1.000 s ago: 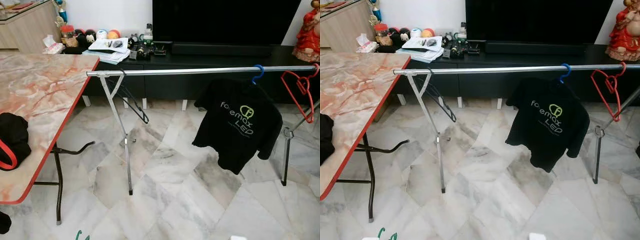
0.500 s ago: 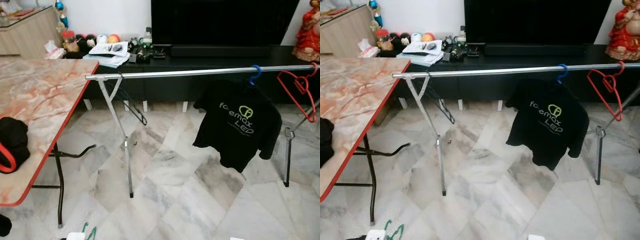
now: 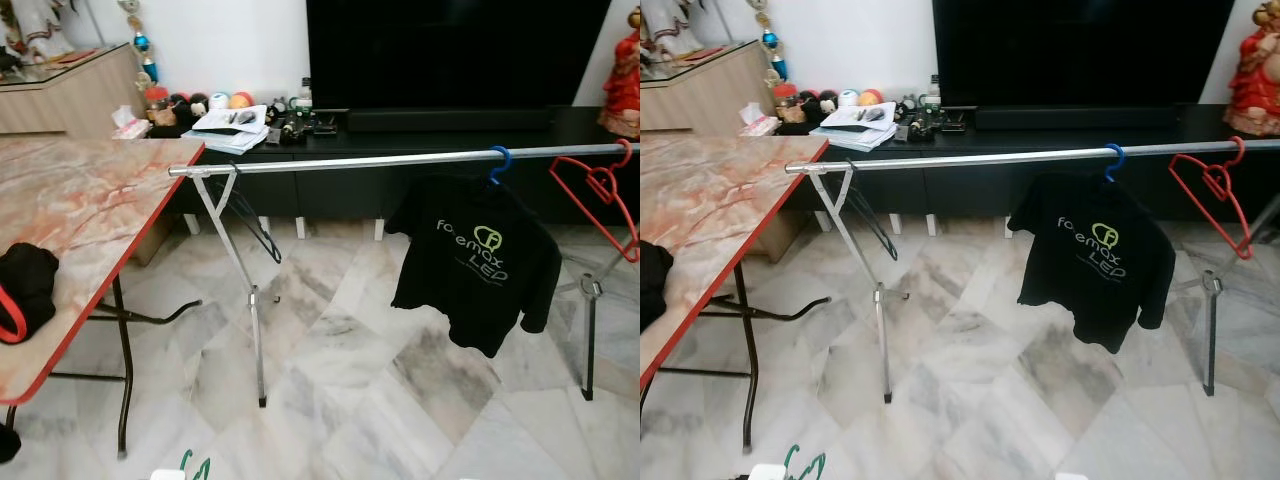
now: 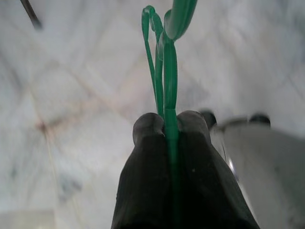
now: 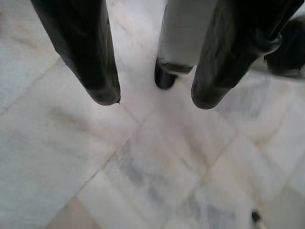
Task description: Hang hanger
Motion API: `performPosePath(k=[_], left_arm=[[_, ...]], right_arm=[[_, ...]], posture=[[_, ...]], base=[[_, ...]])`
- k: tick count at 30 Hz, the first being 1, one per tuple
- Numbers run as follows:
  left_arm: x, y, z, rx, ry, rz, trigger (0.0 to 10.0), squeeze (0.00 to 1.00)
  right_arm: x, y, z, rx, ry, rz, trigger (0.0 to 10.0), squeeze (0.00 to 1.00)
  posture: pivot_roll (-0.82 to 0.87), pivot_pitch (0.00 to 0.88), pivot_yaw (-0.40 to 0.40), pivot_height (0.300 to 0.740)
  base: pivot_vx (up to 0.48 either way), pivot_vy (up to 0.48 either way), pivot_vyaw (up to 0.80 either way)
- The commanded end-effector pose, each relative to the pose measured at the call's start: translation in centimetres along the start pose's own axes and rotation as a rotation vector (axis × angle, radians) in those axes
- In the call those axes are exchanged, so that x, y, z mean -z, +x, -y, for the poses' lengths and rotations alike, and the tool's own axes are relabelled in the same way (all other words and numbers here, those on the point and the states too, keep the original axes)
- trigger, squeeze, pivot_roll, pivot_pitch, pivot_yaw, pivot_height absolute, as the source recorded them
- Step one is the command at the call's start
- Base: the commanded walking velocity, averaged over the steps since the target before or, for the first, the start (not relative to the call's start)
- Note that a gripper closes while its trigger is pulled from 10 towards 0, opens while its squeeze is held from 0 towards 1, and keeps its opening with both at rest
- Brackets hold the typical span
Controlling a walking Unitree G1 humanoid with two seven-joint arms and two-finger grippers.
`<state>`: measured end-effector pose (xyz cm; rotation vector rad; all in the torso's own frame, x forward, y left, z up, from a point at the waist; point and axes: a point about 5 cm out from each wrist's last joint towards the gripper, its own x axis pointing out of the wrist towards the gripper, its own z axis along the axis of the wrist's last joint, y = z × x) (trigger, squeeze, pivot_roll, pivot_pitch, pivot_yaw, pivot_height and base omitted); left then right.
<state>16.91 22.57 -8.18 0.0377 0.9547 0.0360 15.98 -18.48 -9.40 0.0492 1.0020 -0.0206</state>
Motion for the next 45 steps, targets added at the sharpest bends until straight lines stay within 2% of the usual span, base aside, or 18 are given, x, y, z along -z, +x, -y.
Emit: performPosePath(k=[1,7,11,16,24,30,45], left_arm=[[0.9,-0.2,-0.1,-0.001,0.004,-0.03,10.0,0.0],[1.0,-0.2,-0.1,0.001,-0.018,-0.027,10.0,0.0],[1.1,-0.2,0.3,0.021,-0.031,-0.023,10.0,0.0],[1.2,-0.1,0.7,0.036,-0.024,-0.027,10.0,0.0],[1.4,-0.1,1.1,0.041,-0.025,-0.035,10.0,0.0],[1.4,-0.1,1.3,0.046,-0.025,-0.038,10.0,0.0],[1.6,-0.1,1.3,0.055,-0.025,-0.043,10.0,0.0]], right_arm=[[0.8,-0.1,0.0,0.001,-0.006,-0.024,10.0,0.0],[0.9,-0.2,0.3,0.012,-0.011,-0.031,10.0,0.0],[0.5,-0.3,1.5,0.037,-0.009,-0.026,10.0,0.0],[0.1,-0.3,2.3,0.049,-0.025,-0.029,10.0,0.0],[0.4,-0.5,2.9,0.056,-0.041,-0.041,10.0,0.0],[1.0,-0.6,3.0,0.058,-0.046,-0.056,10.0,0.0],[1.1,-0.4,1.9,0.034,-0.048,-0.057,10.0,0.0]], posture=[[-0.04,0.059,0.049,0.74],[-0.04,0.066,0.046,0.74],[-0.04,0.073,0.035,0.74],[-0.04,0.076,0.03,0.74],[-0.04,0.079,0.024,0.74],[-0.04,0.08,0.022,0.74],[-0.04,0.086,0.024,0.74]], base=[[0.0,0.0,0.0],[0.0,0.0,0.0],[0.0,0.0,0.0],[0.0,0.0,0.0],[0.278,0.0,0.0],[0.309,0.0,0.0],[0.322,0.0,0.0]])
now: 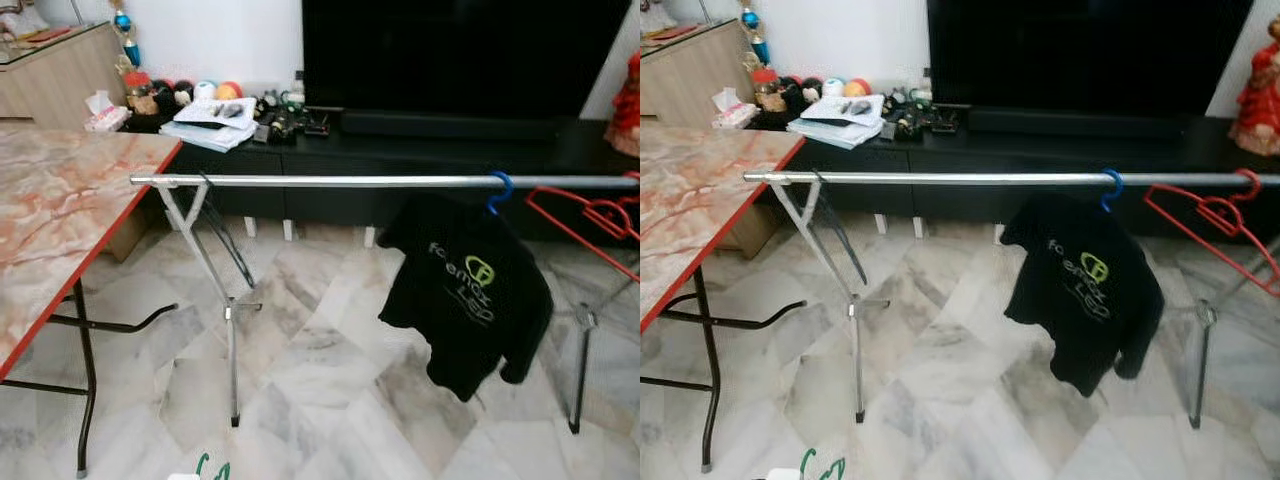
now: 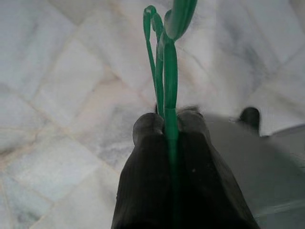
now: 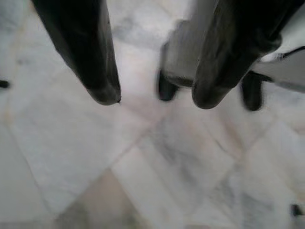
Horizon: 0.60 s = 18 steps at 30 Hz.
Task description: Hang hanger
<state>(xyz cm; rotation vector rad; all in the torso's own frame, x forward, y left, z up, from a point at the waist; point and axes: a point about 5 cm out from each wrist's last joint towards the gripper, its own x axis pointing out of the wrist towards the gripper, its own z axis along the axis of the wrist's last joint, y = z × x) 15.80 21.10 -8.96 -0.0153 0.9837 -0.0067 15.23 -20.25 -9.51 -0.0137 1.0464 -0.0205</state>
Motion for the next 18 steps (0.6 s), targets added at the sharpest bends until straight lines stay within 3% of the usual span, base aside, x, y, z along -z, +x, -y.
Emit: performPosePath(k=[1,14,18], left_arm=[[0.29,-0.07,-0.15,-0.005,0.001,-0.014,10.0,0.0],[0.14,-0.03,-0.04,-0.005,-0.018,-0.001,10.0,0.0],[0.13,-0.07,-0.36,-0.033,-0.016,-0.001,10.0,0.0]], right_arm=[[0.5,-0.09,0.08,0.004,0.005,-0.014,10.0,0.0],[0.51,-0.12,0.32,0.008,-0.003,-0.014,10.0,0.0],[0.52,-0.12,0.29,0.011,0.001,-0.011,10.0,0.0]], posture=[[-0.04,0.086,0.024,0.74],[-0.04,0.082,0.022,0.74],[-0.05,0.077,0.028,0.74]], base=[[0.33,0.0,0.0],[0.335,0.0,0.0],[0.0,0.0,0.0]])
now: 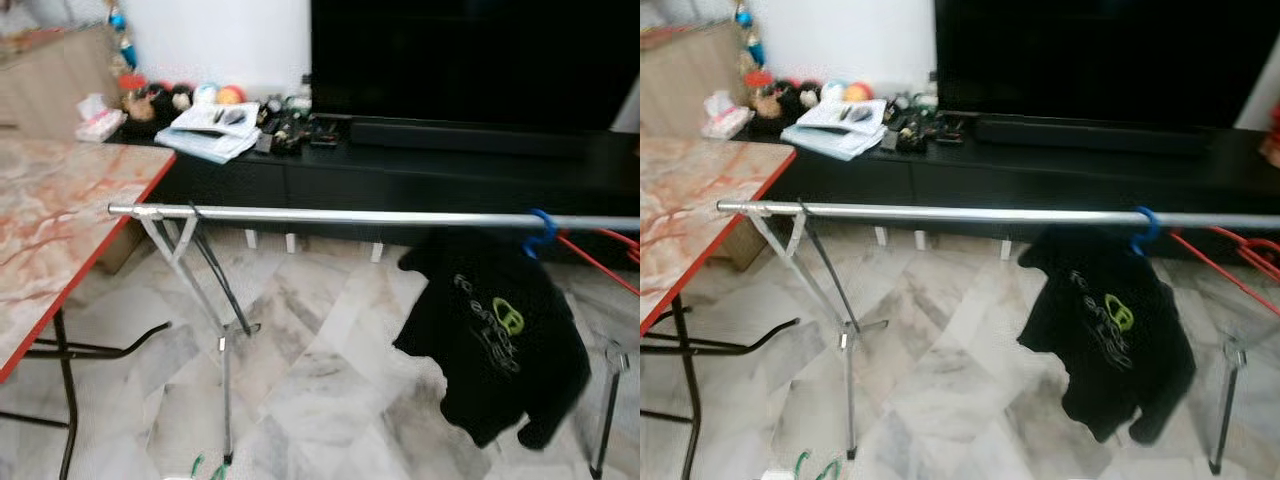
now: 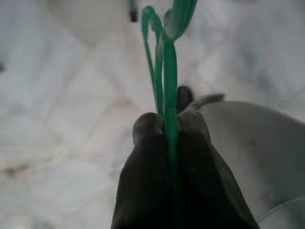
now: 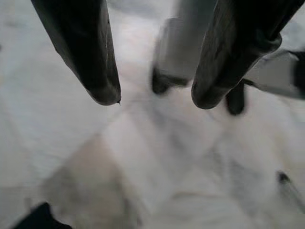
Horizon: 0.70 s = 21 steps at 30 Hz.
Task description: Hang hanger
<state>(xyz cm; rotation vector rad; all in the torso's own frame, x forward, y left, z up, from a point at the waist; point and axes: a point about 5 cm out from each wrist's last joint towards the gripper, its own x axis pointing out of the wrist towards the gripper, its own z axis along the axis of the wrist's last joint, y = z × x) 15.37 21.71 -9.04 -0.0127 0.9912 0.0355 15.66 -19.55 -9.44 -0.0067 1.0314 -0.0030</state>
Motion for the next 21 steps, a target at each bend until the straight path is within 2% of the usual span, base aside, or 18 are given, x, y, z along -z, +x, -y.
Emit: performPosePath(k=[1,6,21], left_arm=[[-0.2,0.1,0.3,0.009,-0.005,0.006,10.0,0.0],[-0.5,0.1,0.3,0.026,0.021,0.016,10.0,0.0],[-1.4,0.3,0.3,0.042,0.049,0.033,10.0,0.0]], right_arm=[[0.9,-0.3,1.0,0.034,0.009,-0.025,10.0,0.0],[1.1,-0.3,1.0,0.04,0.019,-0.026,10.0,0.0],[1.3,-0.3,0.8,0.045,0.027,-0.031,10.0,0.0]], posture=[[-0.05,0.073,0.032,0.74],[-0.05,0.061,0.041,0.74],[-0.06,0.026,0.055,0.74]], base=[[0.0,0.0,0.0],[0.0,-0.055,0.0],[0.0,-0.461,0.0]])
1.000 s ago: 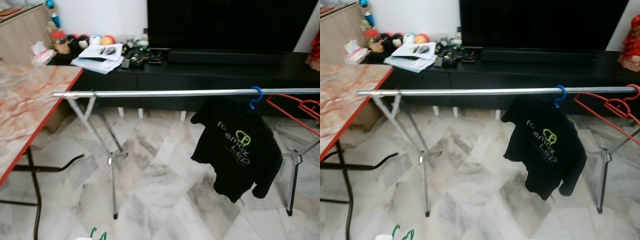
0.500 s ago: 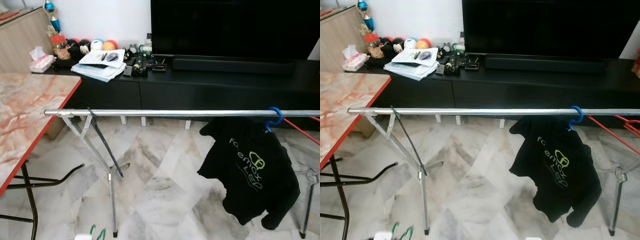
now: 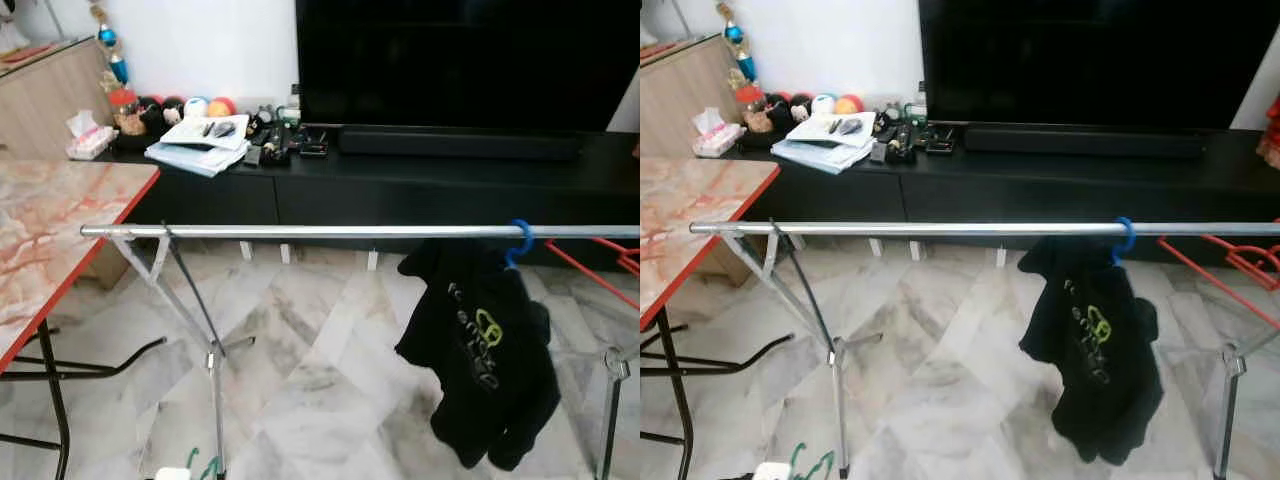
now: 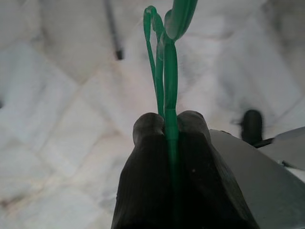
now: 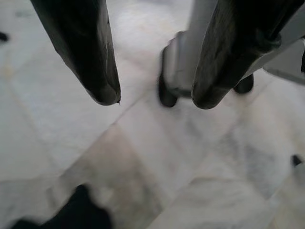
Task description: Hang hanger
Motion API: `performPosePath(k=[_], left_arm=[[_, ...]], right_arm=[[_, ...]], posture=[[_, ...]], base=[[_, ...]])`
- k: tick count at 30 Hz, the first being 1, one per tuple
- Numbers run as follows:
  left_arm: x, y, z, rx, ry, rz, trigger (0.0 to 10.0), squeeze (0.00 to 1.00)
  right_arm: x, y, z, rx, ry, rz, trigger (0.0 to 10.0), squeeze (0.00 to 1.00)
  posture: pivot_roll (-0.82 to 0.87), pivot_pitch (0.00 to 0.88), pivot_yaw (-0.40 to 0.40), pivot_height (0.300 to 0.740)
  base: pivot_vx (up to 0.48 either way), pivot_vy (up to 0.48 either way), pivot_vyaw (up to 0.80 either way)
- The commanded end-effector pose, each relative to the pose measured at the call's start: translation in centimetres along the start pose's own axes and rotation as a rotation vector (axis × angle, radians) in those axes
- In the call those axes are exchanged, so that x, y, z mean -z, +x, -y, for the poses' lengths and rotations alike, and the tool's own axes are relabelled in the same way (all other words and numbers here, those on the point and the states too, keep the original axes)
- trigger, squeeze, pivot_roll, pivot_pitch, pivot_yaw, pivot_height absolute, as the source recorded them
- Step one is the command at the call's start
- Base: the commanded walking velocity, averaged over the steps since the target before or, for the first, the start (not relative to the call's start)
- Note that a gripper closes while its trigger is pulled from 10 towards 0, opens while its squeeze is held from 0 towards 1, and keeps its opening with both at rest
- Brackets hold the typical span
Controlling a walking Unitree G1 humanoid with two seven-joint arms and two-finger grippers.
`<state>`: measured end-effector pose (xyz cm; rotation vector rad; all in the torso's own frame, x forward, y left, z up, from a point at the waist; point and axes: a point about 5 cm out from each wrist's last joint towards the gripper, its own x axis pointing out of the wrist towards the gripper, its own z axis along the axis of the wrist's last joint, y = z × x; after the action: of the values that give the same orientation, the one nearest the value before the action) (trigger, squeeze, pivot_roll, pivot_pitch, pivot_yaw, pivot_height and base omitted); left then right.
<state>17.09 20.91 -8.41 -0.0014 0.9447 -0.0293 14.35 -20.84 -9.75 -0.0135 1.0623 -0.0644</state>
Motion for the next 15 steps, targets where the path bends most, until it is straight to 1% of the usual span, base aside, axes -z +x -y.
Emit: performPosePath(k=[1,11,13,15], left_arm=[[0.35,-0.16,-0.47,-0.007,0.011,-0.014,10.0,0.0],[0.67,-0.16,-0.09,-0.006,0.021,-0.02,10.0,0.0],[0.76,-0.18,-0.1,-0.018,0.009,-0.02,10.0,0.0],[0.84,-0.18,-0.05,-0.016,0.016,-0.022,10.0,0.0]], right_arm=[[0.03,0.05,-0.49,-0.009,0.004,0.0,10.0,0.0],[0.28,-0.01,-0.37,-0.005,0.002,-0.006,10.0,0.0],[0.3,-0.01,-0.34,-0.005,0.0,-0.006,10.0,0.0],[0.31,-0.02,-0.32,-0.005,-0.001,-0.006,10.0,0.0]], posture=[[-0.06,0.023,0.056,0.74],[-0.06,0.0,0.045,0.74],[-0.06,0.0,0.042,0.74],[-0.05,0.0,0.039,0.74]], base=[[0.0,-0.472,0.0],[0.0,-0.454,0.0],[0.0,0.0,0.0],[0.0,0.0,0.0]])
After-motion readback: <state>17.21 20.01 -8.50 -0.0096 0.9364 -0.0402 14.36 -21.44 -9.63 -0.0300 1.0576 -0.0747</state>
